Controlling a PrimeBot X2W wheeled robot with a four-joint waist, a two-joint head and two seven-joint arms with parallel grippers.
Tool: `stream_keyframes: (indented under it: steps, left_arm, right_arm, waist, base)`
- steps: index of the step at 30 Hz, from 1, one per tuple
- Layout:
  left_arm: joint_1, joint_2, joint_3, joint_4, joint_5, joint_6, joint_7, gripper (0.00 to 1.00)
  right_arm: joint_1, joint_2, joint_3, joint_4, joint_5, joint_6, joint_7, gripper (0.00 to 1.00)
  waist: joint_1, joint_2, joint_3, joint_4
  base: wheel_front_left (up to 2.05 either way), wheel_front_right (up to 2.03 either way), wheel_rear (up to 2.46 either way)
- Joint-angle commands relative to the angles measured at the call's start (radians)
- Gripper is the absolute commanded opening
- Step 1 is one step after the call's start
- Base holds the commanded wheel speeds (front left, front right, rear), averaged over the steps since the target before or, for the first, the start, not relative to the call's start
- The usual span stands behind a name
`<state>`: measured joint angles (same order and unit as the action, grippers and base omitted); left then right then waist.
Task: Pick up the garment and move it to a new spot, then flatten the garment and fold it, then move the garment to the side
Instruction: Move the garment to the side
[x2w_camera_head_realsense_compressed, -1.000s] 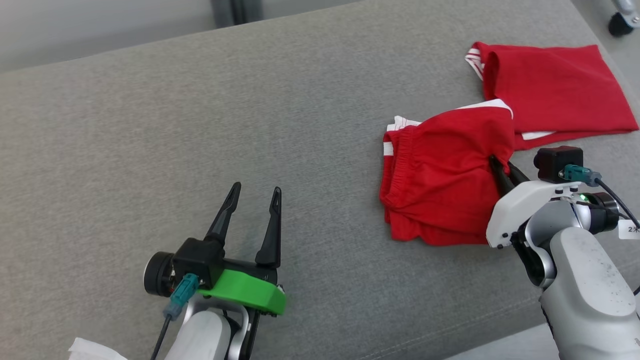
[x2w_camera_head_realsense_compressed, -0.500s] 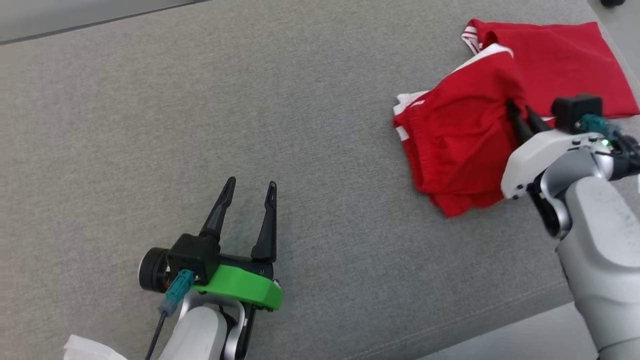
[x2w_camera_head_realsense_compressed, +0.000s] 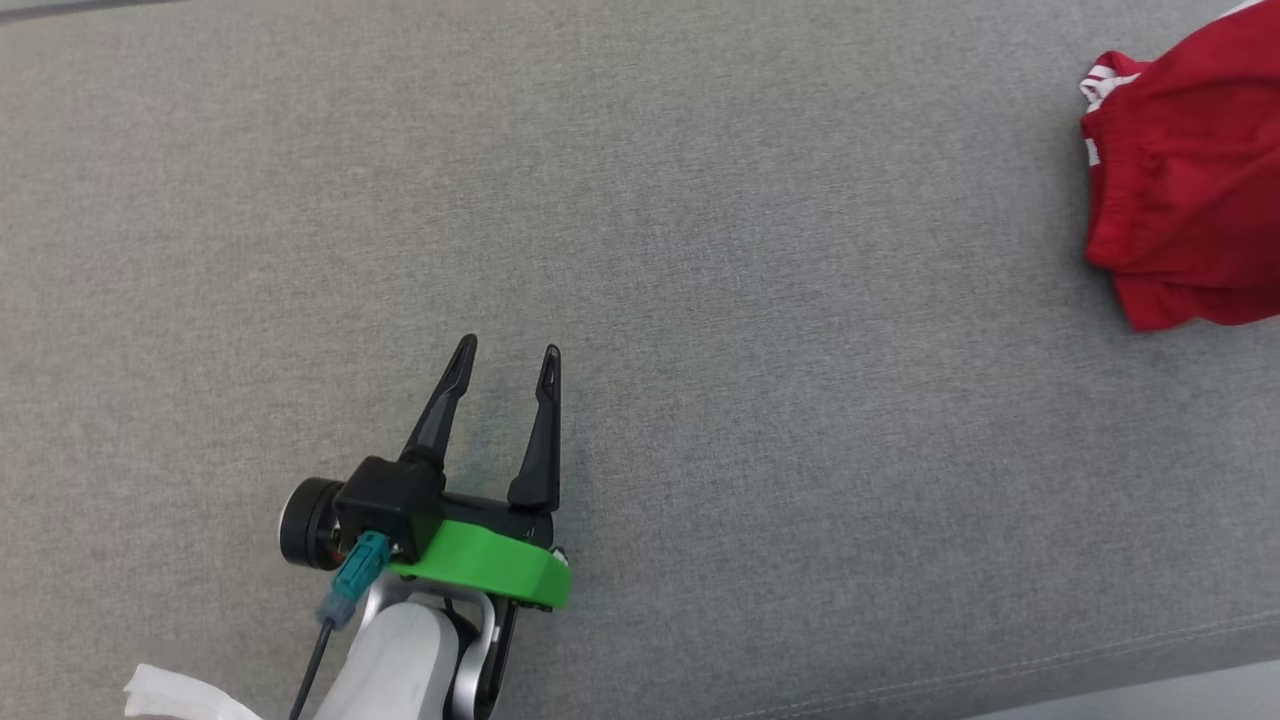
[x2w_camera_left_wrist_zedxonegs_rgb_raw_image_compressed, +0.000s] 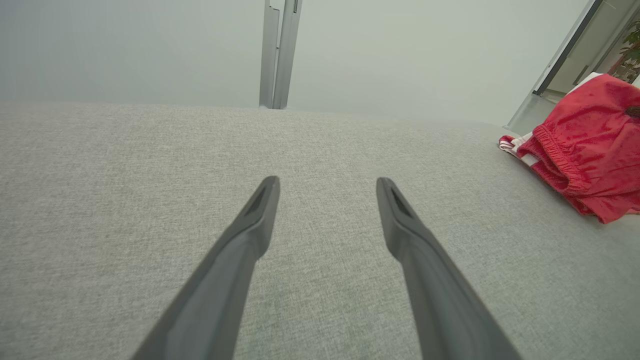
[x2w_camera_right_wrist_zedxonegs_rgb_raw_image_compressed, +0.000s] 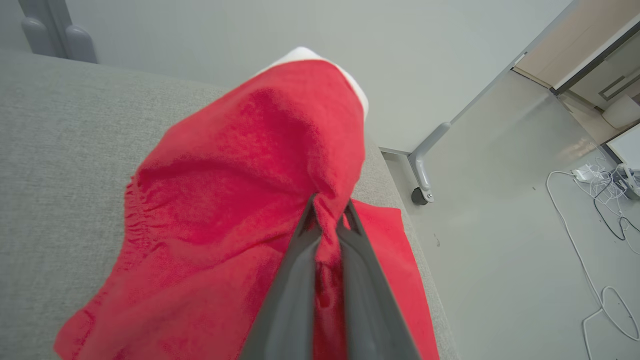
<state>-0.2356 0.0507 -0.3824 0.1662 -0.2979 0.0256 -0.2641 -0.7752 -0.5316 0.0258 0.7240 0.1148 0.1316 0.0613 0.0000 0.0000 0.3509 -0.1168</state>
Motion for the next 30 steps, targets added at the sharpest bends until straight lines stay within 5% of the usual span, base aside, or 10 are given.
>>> stream_keyframes:
  steps: [1,11,13,14,22,30]
  left_arm:
    - [-0.014,0.004,0.001,-0.004,0.008,-0.002,0.0,1.0]
    - [-0.031,0.014,-0.011,-0.002,0.027,0.001,0.001,1.0]
    - [-0.033,0.016,-0.015,-0.001,0.03,0.002,0.001,1.0]
    - [-0.034,0.017,-0.018,0.0,0.032,0.002,0.003,1.0]
    - [-0.038,0.023,-0.026,0.005,0.031,0.003,0.005,1.0]
    - [-0.035,0.03,-0.002,0.022,0.005,0.016,0.007,1.0]
  right_arm:
    - [-0.02,-0.021,-0.002,0.023,-0.012,-0.002,0.006,0.0]
    - [-0.092,-0.077,-0.05,0.179,-0.131,-0.002,-0.063,0.01]
    - [-0.105,-0.08,-0.082,0.198,-0.175,-0.002,-0.1,0.46]
    - [-0.11,-0.077,-0.105,0.211,-0.196,-0.002,-0.112,1.0]
    - [-0.134,-0.01,-0.218,0.235,-0.347,-0.002,-0.228,1.0]
    - [-0.166,0.092,-0.187,0.214,-0.389,-0.002,-0.297,1.0]
  waist:
    - [0.0,0.0,0.031,0.033]
    - [0.0,0.0,0.082,0.053]
    - [0.0,0.0,0.088,0.051]
    - [0.0,0.0,0.091,0.048]
    - [0.0,0.0,0.084,0.023]
    - [0.0,0.0,0.015,-0.003]
  base:
    - [0.0,0.0,0.0]
    - [0.0,0.0,0.0]
    - [0.0,0.0,0.0]
    - [0.0,0.0,0.0]
    - [0.0,0.0,0.0]
    - [0.0,0.0,0.0]
